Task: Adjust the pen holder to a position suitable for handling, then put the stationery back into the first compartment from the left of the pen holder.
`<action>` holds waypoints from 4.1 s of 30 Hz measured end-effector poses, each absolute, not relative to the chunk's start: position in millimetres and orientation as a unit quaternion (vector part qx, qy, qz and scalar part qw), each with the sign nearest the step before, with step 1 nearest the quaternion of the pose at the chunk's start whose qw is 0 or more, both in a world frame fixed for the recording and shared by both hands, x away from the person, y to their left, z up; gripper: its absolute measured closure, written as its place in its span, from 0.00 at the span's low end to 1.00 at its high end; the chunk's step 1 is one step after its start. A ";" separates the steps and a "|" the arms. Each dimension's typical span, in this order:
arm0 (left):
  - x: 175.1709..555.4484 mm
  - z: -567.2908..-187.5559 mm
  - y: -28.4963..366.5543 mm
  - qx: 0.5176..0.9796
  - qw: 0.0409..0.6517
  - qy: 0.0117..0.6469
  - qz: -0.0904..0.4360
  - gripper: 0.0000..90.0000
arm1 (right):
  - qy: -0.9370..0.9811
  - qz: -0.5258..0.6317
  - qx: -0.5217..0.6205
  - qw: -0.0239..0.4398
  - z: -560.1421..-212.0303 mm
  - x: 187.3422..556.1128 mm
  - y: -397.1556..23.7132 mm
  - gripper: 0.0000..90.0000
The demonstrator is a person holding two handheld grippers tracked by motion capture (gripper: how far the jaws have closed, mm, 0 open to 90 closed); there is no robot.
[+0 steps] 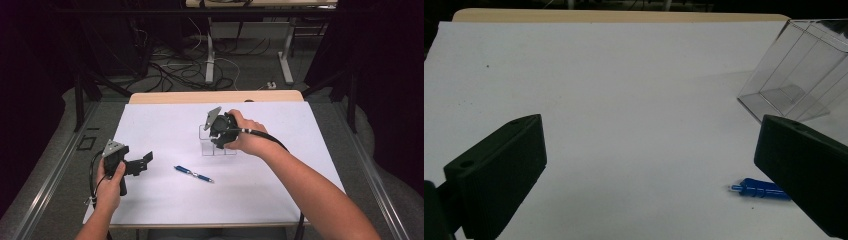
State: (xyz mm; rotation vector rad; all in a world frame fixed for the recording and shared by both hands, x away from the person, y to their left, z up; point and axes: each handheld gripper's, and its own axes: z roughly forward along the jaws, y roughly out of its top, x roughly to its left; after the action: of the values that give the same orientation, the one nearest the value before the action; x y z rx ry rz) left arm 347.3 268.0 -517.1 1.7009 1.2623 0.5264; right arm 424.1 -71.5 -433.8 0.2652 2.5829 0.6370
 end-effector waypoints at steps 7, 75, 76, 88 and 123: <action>347.3 -517.1 267.9 0.692 0.461 0.513 0.214 0.00 | 0.926 0.259 0.122 0.245 -429.4 416.3 -78.1 0.35; 346.7 -516.9 260.4 0.707 0.463 0.493 0.207 0.00 | 0.858 0.386 0.317 0.121 -493.9 352.5 -122.5 0.01; 346.7 -517.0 260.1 0.707 0.463 0.494 0.206 0.00 | 0.865 0.378 0.308 0.123 -495.0 351.4 -119.7 0.03; 346.1 -516.9 258.3 0.711 0.460 0.490 0.207 0.00 | 0.885 0.364 0.266 0.117 -499.9 351.4 -108.9 0.21; 346.5 -518.5 257.3 0.713 0.456 0.491 0.205 0.00 | 0.912 0.341 0.223 0.054 -520.6 364.9 -68.8 0.73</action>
State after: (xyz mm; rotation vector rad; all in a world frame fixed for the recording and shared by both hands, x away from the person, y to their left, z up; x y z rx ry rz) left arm 346.5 257.3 -518.5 1.7584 1.2110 0.5044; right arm 364.9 -68.8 -520.6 0.6771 2.7702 1.0366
